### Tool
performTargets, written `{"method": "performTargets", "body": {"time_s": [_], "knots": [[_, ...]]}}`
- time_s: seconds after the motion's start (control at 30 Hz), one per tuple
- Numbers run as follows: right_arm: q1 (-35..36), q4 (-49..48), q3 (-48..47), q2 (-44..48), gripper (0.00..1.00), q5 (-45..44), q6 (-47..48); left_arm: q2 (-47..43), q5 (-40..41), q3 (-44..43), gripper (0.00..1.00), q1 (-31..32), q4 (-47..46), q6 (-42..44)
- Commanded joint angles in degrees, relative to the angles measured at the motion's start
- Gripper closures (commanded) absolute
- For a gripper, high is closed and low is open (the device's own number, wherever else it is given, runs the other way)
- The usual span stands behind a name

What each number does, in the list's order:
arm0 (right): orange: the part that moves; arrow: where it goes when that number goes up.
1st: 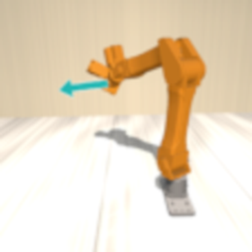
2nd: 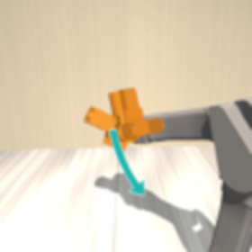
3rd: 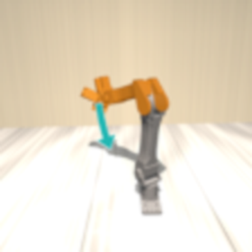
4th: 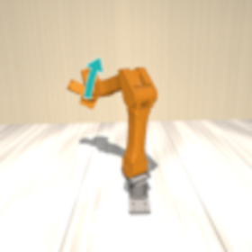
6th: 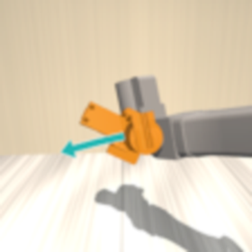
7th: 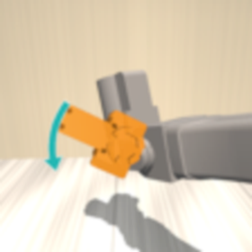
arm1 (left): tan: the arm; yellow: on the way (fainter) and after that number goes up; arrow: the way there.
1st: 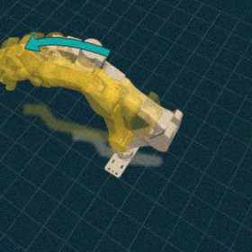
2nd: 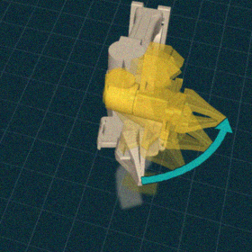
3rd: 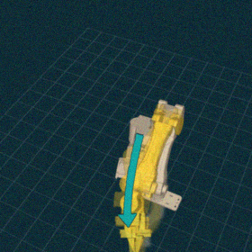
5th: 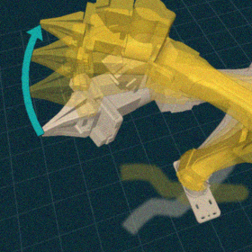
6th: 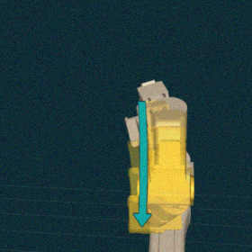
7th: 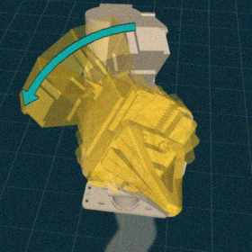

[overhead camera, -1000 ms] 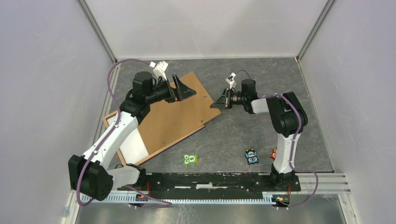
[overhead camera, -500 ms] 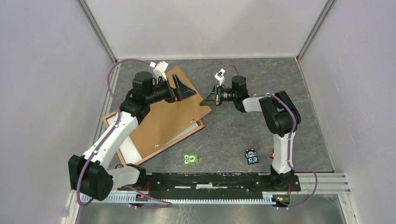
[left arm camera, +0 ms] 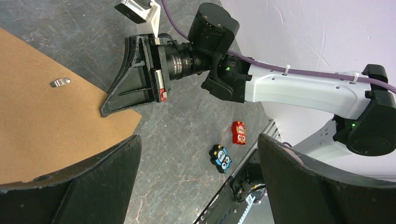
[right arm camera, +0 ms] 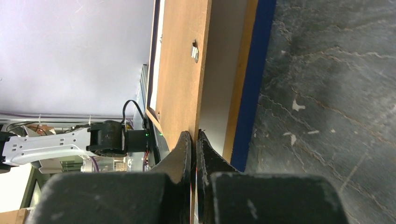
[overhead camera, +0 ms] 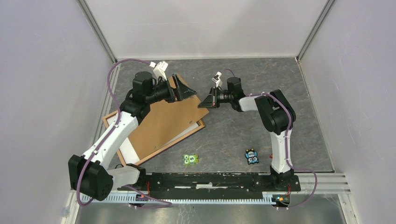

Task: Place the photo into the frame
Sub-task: Move the photo frame item to the photo frame.

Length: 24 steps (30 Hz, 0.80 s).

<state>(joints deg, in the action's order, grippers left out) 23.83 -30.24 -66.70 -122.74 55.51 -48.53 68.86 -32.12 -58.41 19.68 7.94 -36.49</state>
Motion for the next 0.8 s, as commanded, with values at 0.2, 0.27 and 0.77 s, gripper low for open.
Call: {"method": "performTargets", "body": {"time_s": [0.2,0.27,0.77], "knots": [[3.3,-7.1,-2.3,3.0,1.00,0.2,4.8,-0.6,-1.3,0.0,0.00,-0.2,-2.3,-2.1],[3.7,-8.7,-2.1,2.8,1.00,0.4,4.2,-0.7,-1.3,0.0,0.00,-0.2,-2.4,-2.2],[6.5,-10.1,-1.7,0.8,1.00,-3.1,1.7,-0.9,-1.3,0.1,0.00,-0.3,-2.5,-2.3]]}}
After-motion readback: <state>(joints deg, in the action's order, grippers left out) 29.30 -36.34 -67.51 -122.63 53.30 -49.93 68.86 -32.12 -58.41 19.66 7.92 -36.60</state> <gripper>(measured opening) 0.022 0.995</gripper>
